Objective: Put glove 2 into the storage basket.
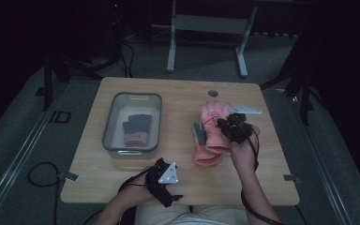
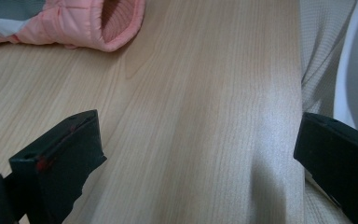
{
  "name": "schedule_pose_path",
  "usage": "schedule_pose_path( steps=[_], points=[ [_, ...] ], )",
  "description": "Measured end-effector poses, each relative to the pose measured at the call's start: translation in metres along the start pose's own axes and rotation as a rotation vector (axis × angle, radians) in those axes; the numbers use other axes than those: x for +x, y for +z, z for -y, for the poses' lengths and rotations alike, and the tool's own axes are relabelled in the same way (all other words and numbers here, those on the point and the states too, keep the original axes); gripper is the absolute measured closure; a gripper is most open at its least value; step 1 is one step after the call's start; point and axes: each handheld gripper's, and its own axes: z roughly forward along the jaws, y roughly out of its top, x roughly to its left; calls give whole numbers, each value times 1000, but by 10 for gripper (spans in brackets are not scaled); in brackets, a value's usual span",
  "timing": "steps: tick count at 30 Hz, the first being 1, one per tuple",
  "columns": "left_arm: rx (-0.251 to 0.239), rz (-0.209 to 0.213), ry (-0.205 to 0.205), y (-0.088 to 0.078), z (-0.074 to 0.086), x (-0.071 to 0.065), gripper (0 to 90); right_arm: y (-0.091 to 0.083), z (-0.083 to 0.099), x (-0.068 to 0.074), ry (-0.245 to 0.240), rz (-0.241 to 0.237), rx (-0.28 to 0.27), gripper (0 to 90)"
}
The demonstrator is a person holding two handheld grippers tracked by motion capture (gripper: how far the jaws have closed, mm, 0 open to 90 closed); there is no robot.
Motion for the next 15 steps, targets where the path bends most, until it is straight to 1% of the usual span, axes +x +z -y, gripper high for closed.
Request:
schedule_pose_path(
  steps=[4,7,9,12,15],
  points=[
    [1,8,2,0,0,0,7,7,4,11,-5,-5,23,884],
    [-1,9,1,0,-1,-1,7,10,5,16,-10,15,30,884],
    [-2,8,1,0,-1,0,7,11,5,18,-14,28,29,884],
    [-6,8,-1,-1,-1,0,7,15,7,18,-13,33,33,884],
    [-1,8,2,0,-2,-2,7,24,11,19,5,42,52,884]
  ],
)
